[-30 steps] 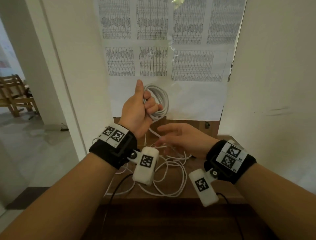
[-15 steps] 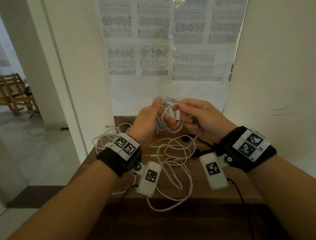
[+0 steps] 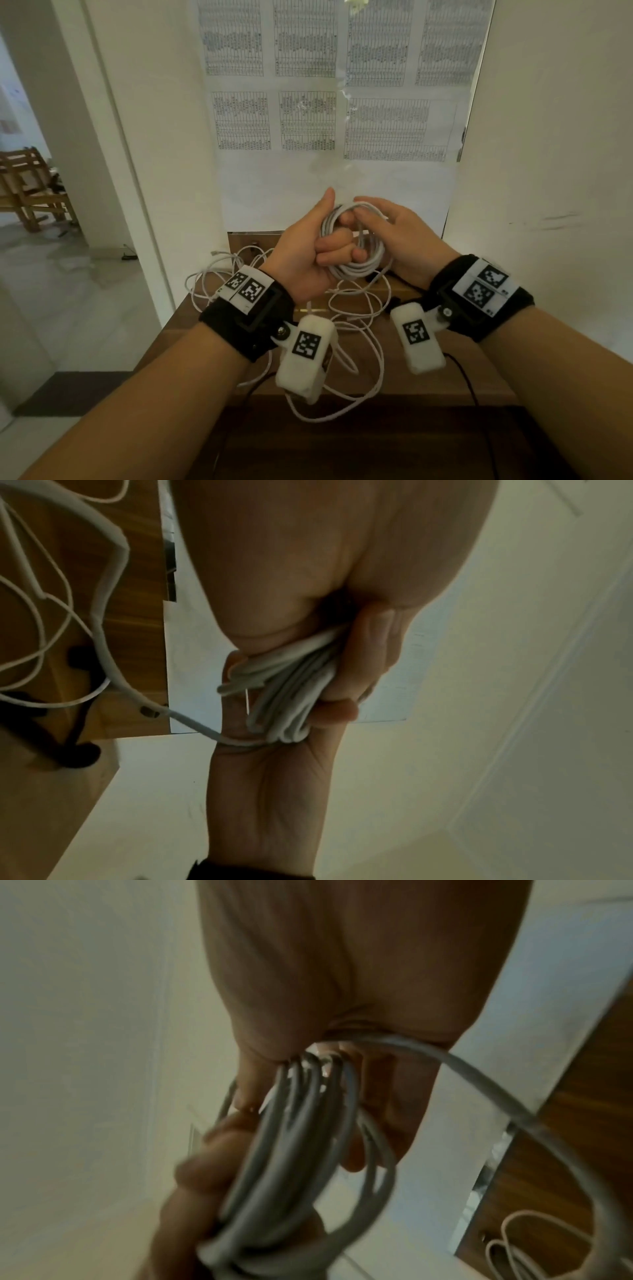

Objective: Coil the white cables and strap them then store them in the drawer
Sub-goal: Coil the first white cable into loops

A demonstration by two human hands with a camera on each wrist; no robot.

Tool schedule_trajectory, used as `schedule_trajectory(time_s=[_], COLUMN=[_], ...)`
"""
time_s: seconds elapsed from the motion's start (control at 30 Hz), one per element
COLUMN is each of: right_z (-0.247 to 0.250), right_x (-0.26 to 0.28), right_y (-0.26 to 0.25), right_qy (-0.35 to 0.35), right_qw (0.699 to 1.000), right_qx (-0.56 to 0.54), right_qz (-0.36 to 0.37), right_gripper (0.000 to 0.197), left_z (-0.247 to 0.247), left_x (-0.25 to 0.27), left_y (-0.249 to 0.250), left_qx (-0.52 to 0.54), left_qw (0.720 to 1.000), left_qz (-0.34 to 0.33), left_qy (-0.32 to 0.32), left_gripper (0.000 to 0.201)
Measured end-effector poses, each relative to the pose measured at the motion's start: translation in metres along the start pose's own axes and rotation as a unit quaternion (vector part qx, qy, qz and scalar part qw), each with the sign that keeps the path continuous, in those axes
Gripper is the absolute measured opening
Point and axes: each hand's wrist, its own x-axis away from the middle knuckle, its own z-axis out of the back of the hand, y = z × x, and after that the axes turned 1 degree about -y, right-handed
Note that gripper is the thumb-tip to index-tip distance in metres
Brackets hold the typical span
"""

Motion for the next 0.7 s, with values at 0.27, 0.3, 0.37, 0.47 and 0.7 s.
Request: schedule_trajectory(time_s=[0.27,0.3,0.37,0.47,0.7], right_z=[-0.004,-0.006,-0.011,-0.014,-0.006], right_x=[0.009,0.010,0.011,0.011,0.010], right_y=[-0.011,-0.012,-0.013,-0.014,-0.001], right_qy=[-0.089,-0.085,-0.086,-0.098,-0.121], right_qw=[0.974,0.972,0.967,0.964,0.964], right_qx=[-0.201,-0.214,-0.236,-0.244,-0.233], right_qz=[-0.046,-0.043,-0.041,-0.042,-0.049], right_gripper=[0.013,0.011,0.009,0.015,0.084], left_z=[0.012,0.013,0.012,0.007,-0.004], left_x=[0.008,0.010,0.012,0.014,0.012], left_y=[0.007,0.007,0.006,0.009,0.018], left_qx=[-0.059,-0.059,-0.047,-0.028,0.066], left_qw=[0.998,0.997,0.998,0.997,0.997], left_qz=[0.031,0.033,0.042,0.065,-0.017], left_qy=[0.021,0.020,0.010,-0.018,0.035], left_gripper=[0.045,0.046,0.049,0.052,0.052])
